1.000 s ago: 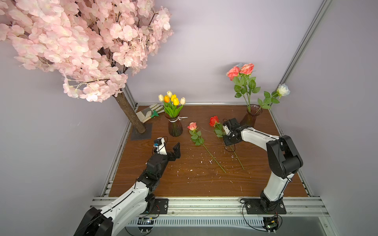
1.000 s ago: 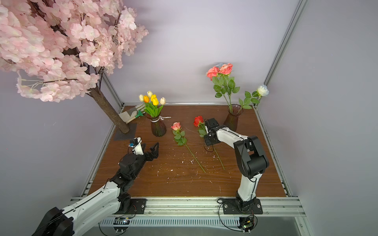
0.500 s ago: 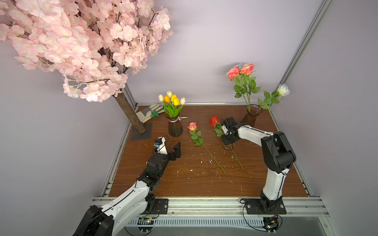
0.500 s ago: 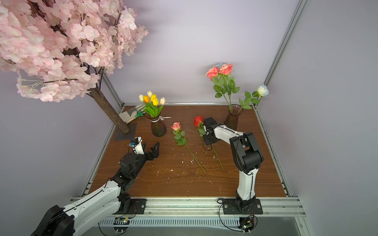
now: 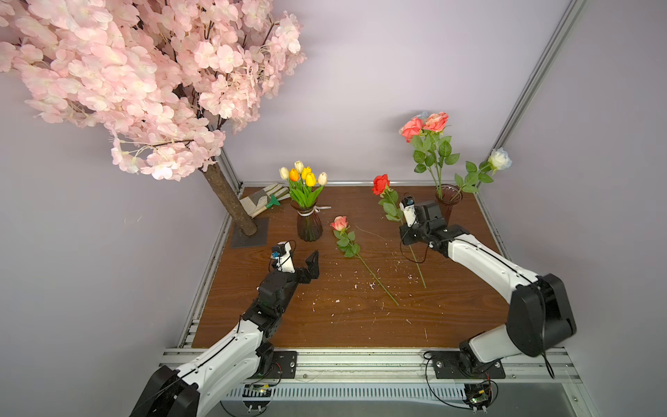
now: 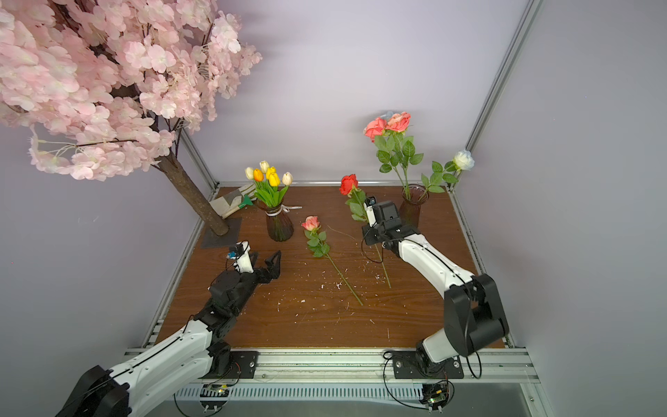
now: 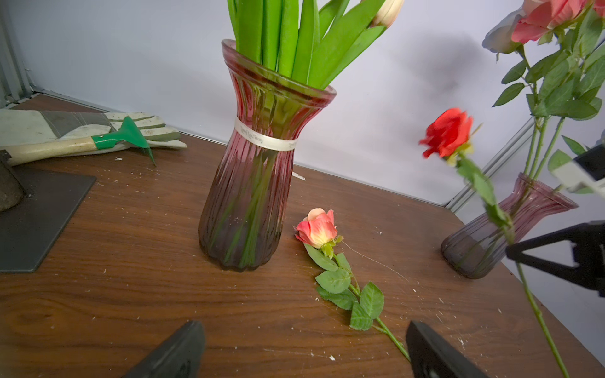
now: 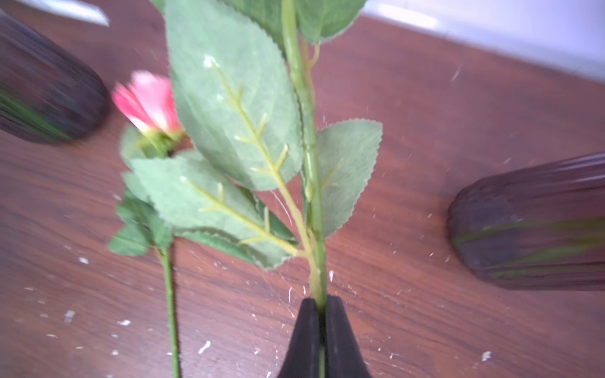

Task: Arrange the flowers in different vases according to their variety
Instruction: Pick up the flower at the center of the board, then insert the flower into the vase.

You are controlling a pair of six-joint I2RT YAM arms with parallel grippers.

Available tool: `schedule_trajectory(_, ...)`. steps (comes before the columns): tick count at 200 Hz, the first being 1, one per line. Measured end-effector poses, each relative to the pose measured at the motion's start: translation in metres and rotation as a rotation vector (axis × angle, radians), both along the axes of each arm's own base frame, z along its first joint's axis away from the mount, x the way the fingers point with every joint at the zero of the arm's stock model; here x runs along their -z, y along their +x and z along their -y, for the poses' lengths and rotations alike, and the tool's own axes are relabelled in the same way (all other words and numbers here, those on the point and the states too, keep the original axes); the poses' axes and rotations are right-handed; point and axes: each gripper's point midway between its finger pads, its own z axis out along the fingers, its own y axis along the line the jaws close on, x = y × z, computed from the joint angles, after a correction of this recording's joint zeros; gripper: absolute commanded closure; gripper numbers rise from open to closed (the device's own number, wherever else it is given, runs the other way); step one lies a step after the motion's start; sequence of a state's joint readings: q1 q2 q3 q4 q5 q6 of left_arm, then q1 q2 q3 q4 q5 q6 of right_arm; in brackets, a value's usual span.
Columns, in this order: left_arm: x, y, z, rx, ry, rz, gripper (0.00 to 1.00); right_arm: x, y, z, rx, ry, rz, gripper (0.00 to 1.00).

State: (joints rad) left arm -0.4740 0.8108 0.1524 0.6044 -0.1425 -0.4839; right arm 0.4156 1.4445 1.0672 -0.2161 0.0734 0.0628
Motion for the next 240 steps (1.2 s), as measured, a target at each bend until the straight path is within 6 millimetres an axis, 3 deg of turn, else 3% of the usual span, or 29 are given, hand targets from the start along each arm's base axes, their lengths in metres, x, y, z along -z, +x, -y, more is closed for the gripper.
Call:
schedule_trajectory(27, -0.003, -0.001, 0.001, 0.008, -0.003, 0.010, 0.01, -0.059, -0.007, 0.011, 0.033, 0.073, 0.222, 1.00)
schedule_trajectory(73, -0.005, -0.001, 0.002, 0.013, -0.004, 0.018, 0.00, -0.173, -0.017, 0.049, 0.181, 0.160, 0.629, 1.00)
schedule_trajectory(113, -0.008, -0.001, 0.003, 0.020, -0.005, 0.030, 0.01, -0.239, -0.024, 0.077, 0.287, 0.182, 0.888, 1.00)
schedule_trajectory(178, -0.010, -0.002, 0.004, 0.028, -0.005, 0.039, 0.00, -0.287, -0.010, 0.106, 0.423, 0.078, 1.123, 1.00)
schedule_trajectory(240, -0.011, -0.002, 0.005, 0.032, -0.003, 0.042, 0.00, -0.289, 0.021, 0.117, 0.459, -0.047, 1.186, 1.00)
